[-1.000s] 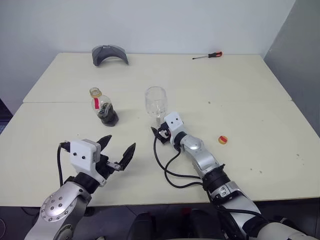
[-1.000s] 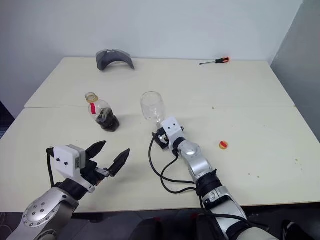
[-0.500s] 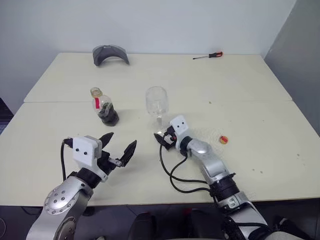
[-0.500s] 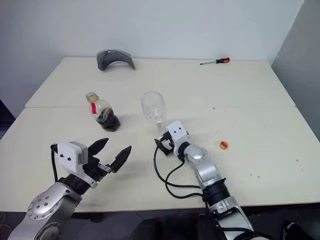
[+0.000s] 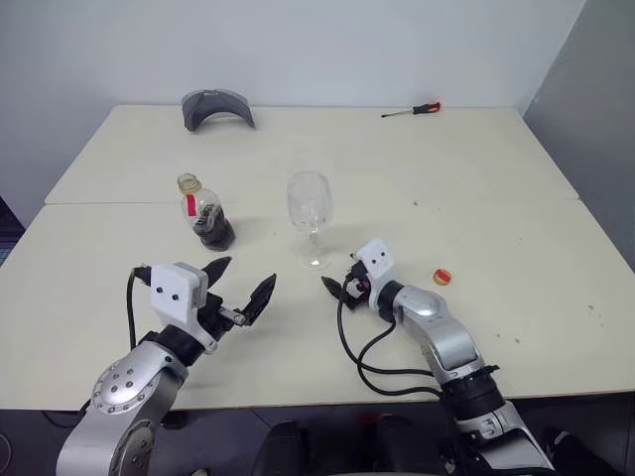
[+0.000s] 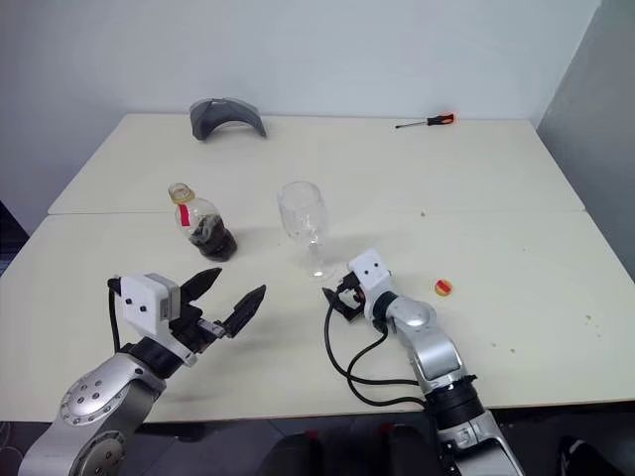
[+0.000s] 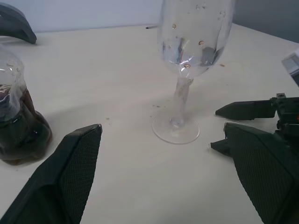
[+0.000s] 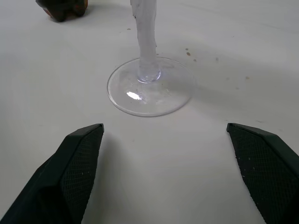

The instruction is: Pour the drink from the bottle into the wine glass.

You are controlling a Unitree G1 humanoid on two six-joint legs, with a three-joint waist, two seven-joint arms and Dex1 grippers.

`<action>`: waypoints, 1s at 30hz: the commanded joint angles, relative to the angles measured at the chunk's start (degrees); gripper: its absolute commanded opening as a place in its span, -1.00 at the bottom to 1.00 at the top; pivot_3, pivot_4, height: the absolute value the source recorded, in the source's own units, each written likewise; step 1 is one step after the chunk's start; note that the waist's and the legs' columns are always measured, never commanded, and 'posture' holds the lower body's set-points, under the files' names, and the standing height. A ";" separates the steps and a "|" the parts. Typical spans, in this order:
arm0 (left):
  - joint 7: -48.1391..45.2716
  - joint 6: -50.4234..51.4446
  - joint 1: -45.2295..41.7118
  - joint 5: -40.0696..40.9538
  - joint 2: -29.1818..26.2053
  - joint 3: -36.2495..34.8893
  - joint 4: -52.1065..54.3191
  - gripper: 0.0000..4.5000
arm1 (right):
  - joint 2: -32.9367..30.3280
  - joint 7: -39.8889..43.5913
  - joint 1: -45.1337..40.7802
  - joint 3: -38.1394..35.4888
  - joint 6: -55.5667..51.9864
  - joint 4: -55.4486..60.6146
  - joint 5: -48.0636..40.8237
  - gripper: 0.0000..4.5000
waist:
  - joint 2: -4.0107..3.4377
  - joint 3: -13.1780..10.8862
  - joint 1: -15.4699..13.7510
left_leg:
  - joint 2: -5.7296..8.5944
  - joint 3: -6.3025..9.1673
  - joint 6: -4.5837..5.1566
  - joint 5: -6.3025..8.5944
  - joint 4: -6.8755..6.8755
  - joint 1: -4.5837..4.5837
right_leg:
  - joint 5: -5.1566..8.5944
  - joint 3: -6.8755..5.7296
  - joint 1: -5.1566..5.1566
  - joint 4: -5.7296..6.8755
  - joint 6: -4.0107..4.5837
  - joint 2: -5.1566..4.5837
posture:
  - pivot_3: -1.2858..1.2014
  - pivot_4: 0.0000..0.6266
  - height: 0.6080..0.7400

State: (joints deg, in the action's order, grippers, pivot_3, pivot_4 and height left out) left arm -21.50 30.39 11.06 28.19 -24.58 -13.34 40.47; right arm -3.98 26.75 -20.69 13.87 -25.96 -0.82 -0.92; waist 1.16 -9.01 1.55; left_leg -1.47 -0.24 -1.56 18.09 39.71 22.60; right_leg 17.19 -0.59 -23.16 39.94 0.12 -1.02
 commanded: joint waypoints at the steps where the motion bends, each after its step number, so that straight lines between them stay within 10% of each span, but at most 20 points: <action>1: 0.20 -0.40 -0.44 0.29 -0.34 -0.09 1.66 1.00 | -1.17 1.01 1.07 0.24 -1.75 5.34 -1.33 1.00 | 0.00 0.00 -0.01 | 0.00 0.00 0.00 0.00 0.00 0.00 | 0.00 0.00 0.00 0.00 0.00 0.00 | 0.03 -0.52 1.00; 30: 15.68 7.30 -0.99 -3.64 4.57 1.27 7.09 1.00 | -19.89 6.96 12.93 -12.34 -20.11 39.59 -18.44 1.00 | 0.04 -0.02 -0.21 | 0.02 0.07 0.02 0.01 0.01 0.03 | 0.01 -0.01 0.03 -0.03 -0.02 0.01 | 0.03 -0.52 1.00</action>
State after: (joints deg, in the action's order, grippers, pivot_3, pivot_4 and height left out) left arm -7.27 37.79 9.78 25.68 -20.37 -11.67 44.92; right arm -23.34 32.82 -7.87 3.20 -45.60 35.18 -17.09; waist 1.20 -9.03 1.34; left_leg -1.45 -0.18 -1.54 18.11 39.72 22.63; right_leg 17.19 -0.60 -23.13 39.91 0.10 -1.01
